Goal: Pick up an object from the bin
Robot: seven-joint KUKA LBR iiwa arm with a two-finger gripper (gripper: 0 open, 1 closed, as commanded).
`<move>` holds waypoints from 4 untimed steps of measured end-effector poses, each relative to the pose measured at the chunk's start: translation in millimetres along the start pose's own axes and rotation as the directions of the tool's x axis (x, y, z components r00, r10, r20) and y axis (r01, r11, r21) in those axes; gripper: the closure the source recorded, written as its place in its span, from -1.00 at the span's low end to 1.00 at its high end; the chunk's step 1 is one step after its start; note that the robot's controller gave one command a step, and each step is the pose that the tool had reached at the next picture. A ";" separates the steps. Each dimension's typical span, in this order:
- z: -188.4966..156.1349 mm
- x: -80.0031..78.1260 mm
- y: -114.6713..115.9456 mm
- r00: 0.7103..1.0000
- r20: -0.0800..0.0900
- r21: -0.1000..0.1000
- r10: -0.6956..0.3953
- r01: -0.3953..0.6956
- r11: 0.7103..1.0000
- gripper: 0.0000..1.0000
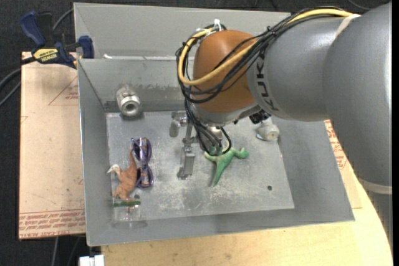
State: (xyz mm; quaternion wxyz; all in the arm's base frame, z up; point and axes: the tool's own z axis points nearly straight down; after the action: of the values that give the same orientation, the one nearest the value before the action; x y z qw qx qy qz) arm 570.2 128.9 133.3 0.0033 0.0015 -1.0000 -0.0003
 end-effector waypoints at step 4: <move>29.9 18.2 102.2 0.567 0.005 -0.001 -0.823 0.823 0.567 -1.00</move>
Offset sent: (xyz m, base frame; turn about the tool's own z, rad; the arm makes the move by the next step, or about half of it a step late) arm -0.0064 0.1098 -0.0633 -0.6002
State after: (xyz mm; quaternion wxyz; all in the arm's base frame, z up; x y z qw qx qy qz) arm 551.5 231.0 103.5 0.0006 0.4663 -0.8846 -0.0034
